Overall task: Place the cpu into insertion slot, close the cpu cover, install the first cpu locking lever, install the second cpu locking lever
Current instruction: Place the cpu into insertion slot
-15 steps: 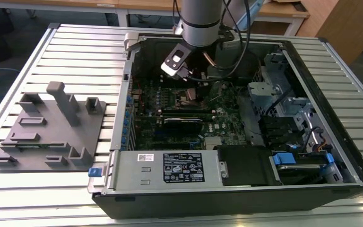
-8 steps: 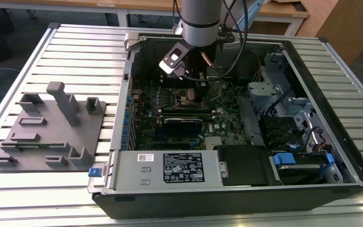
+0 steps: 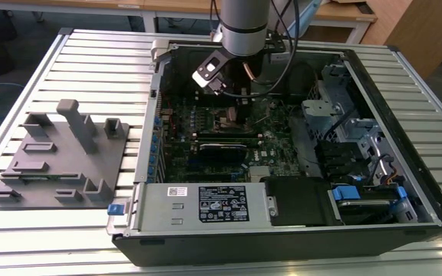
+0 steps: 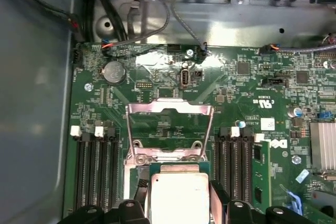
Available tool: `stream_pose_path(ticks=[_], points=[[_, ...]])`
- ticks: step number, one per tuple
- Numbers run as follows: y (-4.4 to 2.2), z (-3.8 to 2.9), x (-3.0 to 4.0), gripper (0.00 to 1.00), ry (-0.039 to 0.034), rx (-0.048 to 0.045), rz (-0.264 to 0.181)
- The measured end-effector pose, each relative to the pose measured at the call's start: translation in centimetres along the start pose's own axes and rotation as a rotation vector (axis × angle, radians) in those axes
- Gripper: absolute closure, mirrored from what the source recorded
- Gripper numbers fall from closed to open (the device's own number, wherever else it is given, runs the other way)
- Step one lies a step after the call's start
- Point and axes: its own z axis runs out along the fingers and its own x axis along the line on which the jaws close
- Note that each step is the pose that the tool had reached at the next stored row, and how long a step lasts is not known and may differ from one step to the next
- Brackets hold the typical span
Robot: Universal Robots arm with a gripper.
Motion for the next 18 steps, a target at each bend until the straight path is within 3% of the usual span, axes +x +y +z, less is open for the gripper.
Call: stream_pose_path(ticks=[5,8,13,15,18], points=[[-0.08,0.05,0.48,0.46,0.0003,0.0000,0.002],[-0.41,0.10,0.52,0.46,0.0000,0.0002,0.003],[-0.42,0.11,0.53,0.46,-0.0001,0.0002,0.003],[-0.42,0.15,0.54,0.46,0.0004,0.0074,0.003],[-0.42,0.13,0.53,0.46,-0.0001,0.0109,0.003]])
